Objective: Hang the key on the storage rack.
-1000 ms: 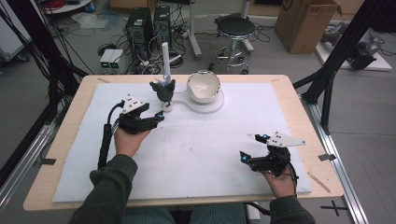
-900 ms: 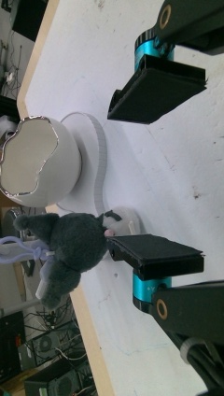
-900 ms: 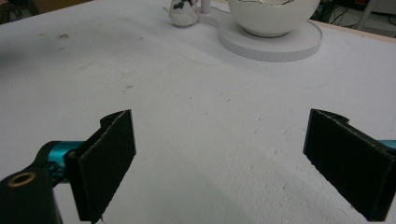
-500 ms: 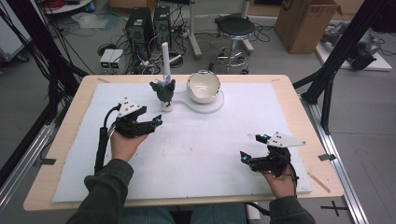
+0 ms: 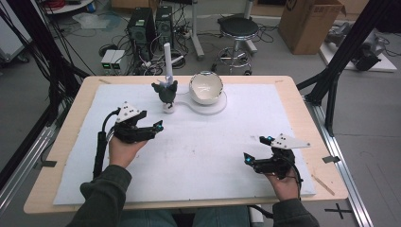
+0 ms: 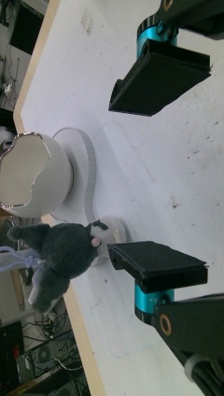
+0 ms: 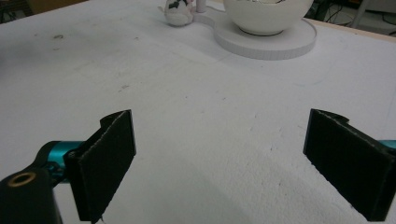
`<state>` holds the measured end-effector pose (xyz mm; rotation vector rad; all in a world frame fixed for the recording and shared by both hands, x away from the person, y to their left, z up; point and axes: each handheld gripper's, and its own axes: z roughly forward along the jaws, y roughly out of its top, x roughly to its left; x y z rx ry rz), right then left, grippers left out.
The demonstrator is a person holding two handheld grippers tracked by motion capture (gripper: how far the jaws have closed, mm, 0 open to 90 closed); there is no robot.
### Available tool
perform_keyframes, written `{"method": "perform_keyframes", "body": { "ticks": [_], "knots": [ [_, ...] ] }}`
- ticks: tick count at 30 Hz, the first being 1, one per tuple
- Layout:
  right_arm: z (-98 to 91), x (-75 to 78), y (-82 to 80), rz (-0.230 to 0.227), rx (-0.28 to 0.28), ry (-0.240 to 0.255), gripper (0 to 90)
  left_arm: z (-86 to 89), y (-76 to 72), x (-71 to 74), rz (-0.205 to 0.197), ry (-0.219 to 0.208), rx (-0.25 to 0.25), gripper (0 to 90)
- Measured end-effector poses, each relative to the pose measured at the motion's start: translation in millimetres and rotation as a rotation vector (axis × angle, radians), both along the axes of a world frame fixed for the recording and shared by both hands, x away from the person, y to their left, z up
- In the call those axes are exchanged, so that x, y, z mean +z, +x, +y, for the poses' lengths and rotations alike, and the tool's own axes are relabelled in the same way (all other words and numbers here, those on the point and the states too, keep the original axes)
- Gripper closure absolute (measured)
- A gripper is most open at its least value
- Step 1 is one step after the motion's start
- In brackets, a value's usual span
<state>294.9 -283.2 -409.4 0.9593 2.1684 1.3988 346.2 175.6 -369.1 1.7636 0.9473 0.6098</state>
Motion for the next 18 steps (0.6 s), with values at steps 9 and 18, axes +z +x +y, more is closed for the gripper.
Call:
{"method": "perform_keyframes", "body": {
  "ticks": [9, 18],
  "knots": [
    [-0.8, 0.4, -0.3, -0.005, -0.006, -0.001, 8.6, 0.7, -10.1, 3.4, -0.003, 0.013, -0.017, 23.8],
    [-0.1, -0.4, 0.0, -0.004, -0.005, -0.004, 8.7, 8.5, -17.5, -5.7, 0.011, 0.019, -0.011, 22.8]
  ]
}}
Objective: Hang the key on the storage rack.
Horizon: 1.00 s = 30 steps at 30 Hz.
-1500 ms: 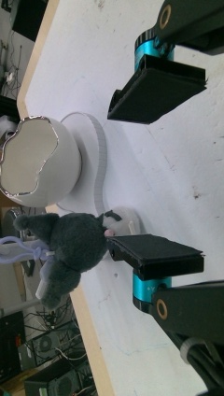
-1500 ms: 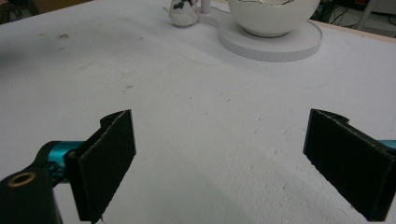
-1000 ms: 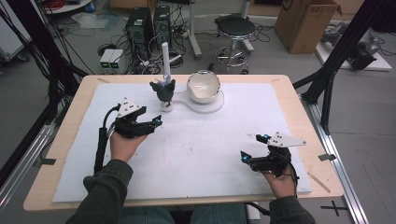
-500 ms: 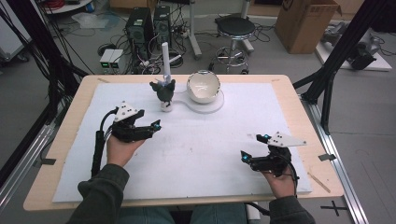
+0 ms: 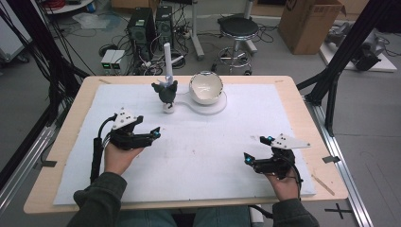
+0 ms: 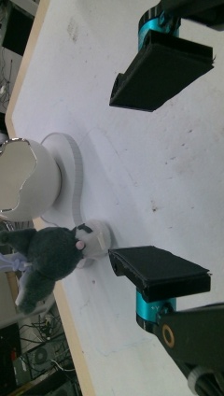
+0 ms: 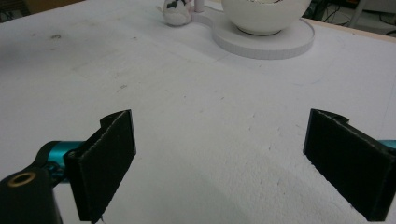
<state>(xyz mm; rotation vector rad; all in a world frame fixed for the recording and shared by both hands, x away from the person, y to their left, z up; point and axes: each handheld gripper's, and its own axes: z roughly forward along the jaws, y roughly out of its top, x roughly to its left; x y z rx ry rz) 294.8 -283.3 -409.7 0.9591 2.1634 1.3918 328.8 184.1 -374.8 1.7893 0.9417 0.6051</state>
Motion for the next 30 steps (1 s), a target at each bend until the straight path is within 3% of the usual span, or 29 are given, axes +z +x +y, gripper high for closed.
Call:
{"method": "perform_keyframes", "body": {
  "ticks": [16, 23, 30],
  "knots": [
    [0.8, -0.9, 0.9, 0.009, -0.002, 0.001, 8.7, 7.7, -10.5, -7.6, 0.009, -0.005, 0.001, 21.1],
    [0.4, -1.3, 1.7, 0.011, -0.008, 0.0, 8.7, 13.2, -14.9, -9.0, 0.009, 0.022, -0.006, 21.1],
    [0.3, -1.5, 2.4, 0.012, -0.01, 0.003, 8.7, 20.3, -21.7, -9.5, 0.007, 0.018, -0.012, 21.0]
  ]
}}
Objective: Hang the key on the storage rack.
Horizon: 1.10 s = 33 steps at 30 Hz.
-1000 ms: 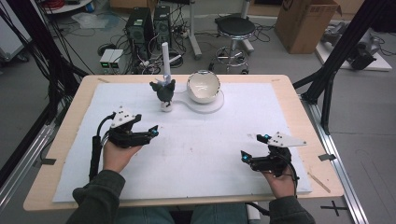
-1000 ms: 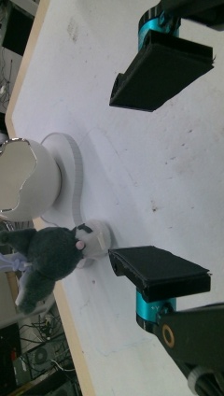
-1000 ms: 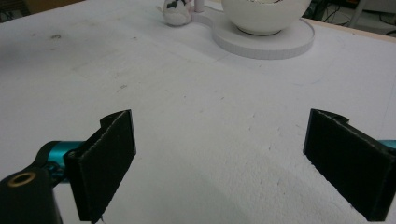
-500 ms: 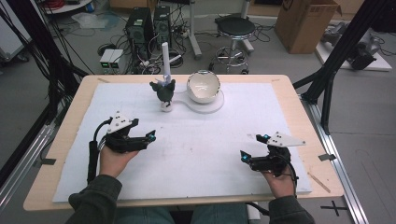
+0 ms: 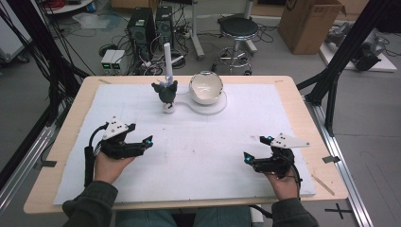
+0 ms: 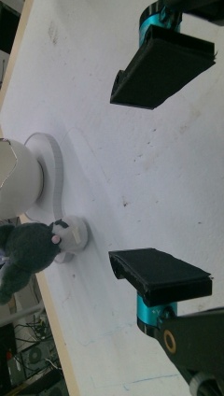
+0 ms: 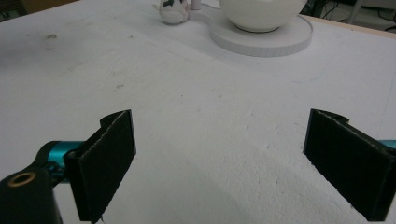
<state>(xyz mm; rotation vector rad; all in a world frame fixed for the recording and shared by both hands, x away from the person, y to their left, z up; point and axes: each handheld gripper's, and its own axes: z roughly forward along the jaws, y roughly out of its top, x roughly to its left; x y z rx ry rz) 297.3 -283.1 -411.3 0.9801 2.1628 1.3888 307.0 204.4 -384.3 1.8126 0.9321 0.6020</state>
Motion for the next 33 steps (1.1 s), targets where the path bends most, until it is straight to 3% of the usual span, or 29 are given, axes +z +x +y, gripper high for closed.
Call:
{"method": "perform_keyframes", "body": {
  "ticks": [7, 15, 33],
  "knots": [
    [0.6, 0.1, -0.6, 0.004, -0.005, 0.0, 8.7, 6.7, -7.0, -3.7, 0.007, -0.003, -0.003, 21.0],
    [1.5, -0.2, -0.8, 0.012, -0.005, 0.001, 8.7, 10.8, -16.4, -8.3, 0.011, 0.036, -0.012, 20.6],
    [2.2, -0.9, 0.2, 0.009, -0.004, -0.006, 8.6, 19.9, -36.6, -15.7, 0.022, 0.046, -0.022, 20.4]
  ]
}}
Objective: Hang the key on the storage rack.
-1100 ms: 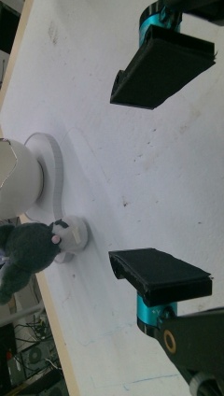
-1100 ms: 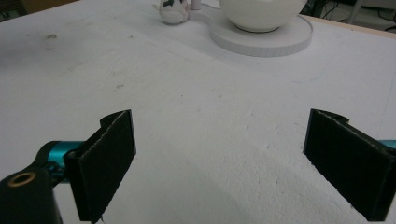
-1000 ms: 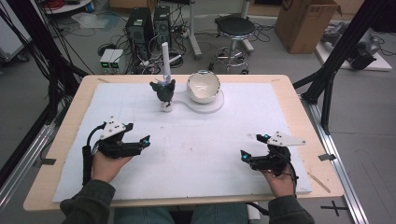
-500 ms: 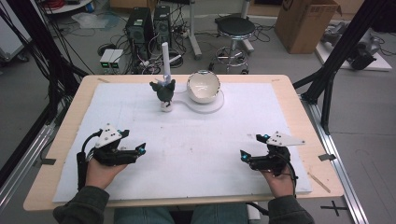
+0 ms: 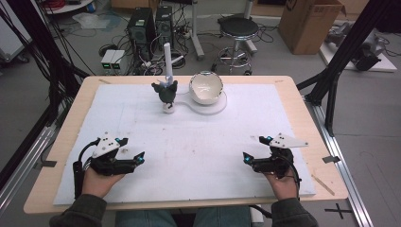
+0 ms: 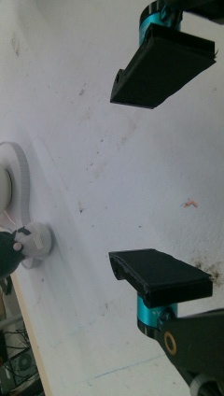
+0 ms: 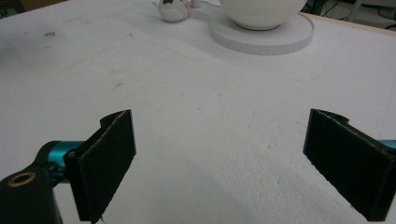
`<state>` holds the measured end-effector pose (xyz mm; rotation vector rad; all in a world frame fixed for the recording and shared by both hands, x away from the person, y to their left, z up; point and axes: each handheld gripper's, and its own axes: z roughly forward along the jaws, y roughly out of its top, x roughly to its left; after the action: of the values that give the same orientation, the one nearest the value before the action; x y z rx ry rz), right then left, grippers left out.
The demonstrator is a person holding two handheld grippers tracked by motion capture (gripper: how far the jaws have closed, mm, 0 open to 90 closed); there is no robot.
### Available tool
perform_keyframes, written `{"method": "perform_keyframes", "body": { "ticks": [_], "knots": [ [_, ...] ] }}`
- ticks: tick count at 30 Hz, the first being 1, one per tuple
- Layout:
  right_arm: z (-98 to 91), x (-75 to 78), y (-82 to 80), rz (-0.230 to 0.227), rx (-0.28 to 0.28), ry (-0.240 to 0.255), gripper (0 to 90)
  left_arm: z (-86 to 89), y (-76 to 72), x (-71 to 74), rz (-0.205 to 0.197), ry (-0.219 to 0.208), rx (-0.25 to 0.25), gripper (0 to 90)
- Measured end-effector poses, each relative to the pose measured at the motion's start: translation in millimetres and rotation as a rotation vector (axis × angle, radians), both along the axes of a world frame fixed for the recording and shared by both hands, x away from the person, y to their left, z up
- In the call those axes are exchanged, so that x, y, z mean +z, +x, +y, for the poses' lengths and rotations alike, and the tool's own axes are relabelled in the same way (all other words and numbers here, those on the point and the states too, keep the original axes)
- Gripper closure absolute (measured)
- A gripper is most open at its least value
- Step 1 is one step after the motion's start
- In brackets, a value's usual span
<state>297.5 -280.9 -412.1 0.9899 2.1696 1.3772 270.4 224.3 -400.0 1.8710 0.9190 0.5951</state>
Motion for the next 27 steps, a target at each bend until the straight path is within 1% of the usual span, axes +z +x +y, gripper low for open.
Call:
{"method": "perform_keyframes", "body": {
  "ticks": [3, 5, 7, 11, 13, 14, 15, 19, 23, 25, 27],
  "knots": [
    [0.0, -0.2, 0.2, -0.003, 0.0, -0.005, 8.7, 1.9, -3.2, 0.3, -0.003, -0.003, -0.001, 20.3],
    [0.7, -0.2, 0.0, 0.001, -0.001, -0.001, 8.6, 3.1, -5.1, 0.3, -0.003, 0.004, -0.002, 20.3],
    [0.7, -0.2, 0.4, -0.006, 0.002, -0.003, 8.6, 4.3, -7.0, 0.0, -0.003, 0.006, -0.001, 20.3],
    [1.0, -0.3, 0.2, 0.002, 0.001, -0.004, 8.7, 6.3, -11.0, 0.2, -0.006, -0.005, 0.002, 20.3],
    [1.1, -0.4, 0.3, 0.001, 0.001, -0.008, 8.7, 7.7, -11.9, 0.6, -0.007, 0.001, 0.001, 20.3],
    [1.1, -0.4, 0.3, 0.002, 0.001, -0.009, 8.7, 7.7, -12.5, 0.3, -0.006, -0.005, 0.005, 20.3],
    [1.2, -0.5, 0.3, 0.002, 0.0, -0.007, 8.7, 8.7, -12.9, 0.4, -0.005, -0.001, 0.001, 20.3],
    [1.1, -0.8, 0.7, 0.001, 0.002, -0.009, 8.7, 10.3, -15.1, -0.3, -0.004, -0.009, 0.003, 20.3],
    [1.5, -1.2, 0.5, 0.009, 0.002, -0.008, 8.7, 11.8, -17.7, -1.0, -0.007, -0.008, 0.003, 20.3],
    [1.4, -1.7, 1.0, 0.006, 0.002, -0.013, 8.7, 13.0, -18.8, -1.2, -0.008, -0.013, 0.006, 20.3],
    [1.1, -1.9, 1.4, 0.005, 0.005, -0.015, 8.6, 14.8, -20.4, -1.4, -0.004, -0.008, 0.005, 20.3]
  ]
}}
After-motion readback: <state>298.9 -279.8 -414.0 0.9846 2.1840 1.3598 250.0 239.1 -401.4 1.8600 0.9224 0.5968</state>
